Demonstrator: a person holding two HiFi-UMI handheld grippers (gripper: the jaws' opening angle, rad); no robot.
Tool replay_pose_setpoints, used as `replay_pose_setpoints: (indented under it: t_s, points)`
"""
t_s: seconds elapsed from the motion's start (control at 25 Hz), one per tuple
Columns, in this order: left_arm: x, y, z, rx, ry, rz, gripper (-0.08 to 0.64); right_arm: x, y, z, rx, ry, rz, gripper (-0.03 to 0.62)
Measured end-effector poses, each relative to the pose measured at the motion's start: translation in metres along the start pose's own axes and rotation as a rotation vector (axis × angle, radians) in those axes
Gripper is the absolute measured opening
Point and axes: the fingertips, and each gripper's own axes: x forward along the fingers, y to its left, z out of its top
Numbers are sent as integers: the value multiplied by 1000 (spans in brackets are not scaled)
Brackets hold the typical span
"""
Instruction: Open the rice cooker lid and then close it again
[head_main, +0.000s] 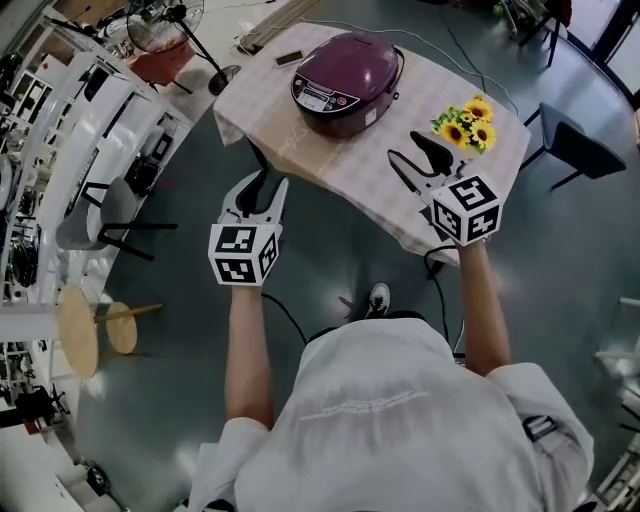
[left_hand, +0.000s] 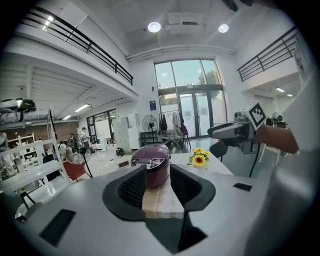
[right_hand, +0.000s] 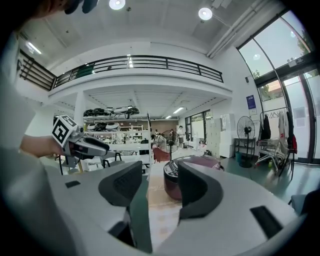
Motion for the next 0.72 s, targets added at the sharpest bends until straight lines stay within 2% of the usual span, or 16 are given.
replay_pose_setpoints:
  t_s: [0.4, 0.72]
  points:
    - [35, 7, 17, 52, 11, -27, 161, 22, -21, 6, 9, -12, 17, 235]
    - [74, 28, 17, 48, 3, -83, 161, 43, -32, 2, 2, 10, -22, 235]
